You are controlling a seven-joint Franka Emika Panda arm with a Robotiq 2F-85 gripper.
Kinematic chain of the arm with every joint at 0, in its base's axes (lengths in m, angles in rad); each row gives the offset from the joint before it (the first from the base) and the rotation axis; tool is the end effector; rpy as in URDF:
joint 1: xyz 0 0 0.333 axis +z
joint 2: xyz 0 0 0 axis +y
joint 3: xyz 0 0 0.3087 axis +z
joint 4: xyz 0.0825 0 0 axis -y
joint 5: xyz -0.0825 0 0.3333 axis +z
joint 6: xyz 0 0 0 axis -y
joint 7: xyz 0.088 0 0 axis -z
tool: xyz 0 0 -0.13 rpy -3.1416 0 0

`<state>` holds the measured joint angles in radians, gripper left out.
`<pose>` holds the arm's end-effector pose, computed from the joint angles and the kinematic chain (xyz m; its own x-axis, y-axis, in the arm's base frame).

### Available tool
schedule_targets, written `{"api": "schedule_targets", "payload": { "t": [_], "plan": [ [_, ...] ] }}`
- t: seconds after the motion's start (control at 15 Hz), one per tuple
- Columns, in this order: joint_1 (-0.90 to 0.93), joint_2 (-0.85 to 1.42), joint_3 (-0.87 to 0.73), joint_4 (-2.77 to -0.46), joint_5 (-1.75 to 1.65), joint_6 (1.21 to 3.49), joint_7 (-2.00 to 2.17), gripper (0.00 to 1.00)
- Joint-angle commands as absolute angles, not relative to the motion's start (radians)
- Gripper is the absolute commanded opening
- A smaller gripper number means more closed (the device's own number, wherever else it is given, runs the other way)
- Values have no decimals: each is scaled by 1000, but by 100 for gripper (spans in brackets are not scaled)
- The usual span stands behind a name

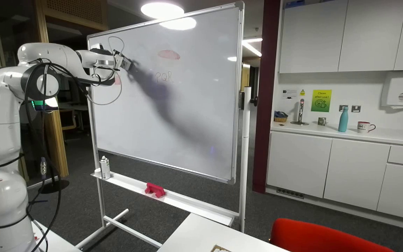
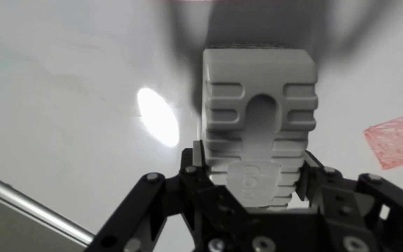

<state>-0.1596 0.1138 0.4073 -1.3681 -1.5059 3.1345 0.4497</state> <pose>0.5340 0.2032 0.7681 -0.2465 0.8120 0.5291 0.0432 -0.5362 0.8430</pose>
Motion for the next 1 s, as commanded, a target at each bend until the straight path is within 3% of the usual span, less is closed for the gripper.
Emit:
{"api": "schedule_targets", "payload": {
  "t": [0.0,0.4,0.47,0.93],
  "plan": [
    [-201,73,384,-1356,-1455,3194,461,34],
    [-233,43,376,-1416,-1339,3244,443,34],
    [-213,85,381,-1366,-1375,3210,451,59],
    [-213,85,381,-1379,-1361,3216,451,59]
  ]
}}
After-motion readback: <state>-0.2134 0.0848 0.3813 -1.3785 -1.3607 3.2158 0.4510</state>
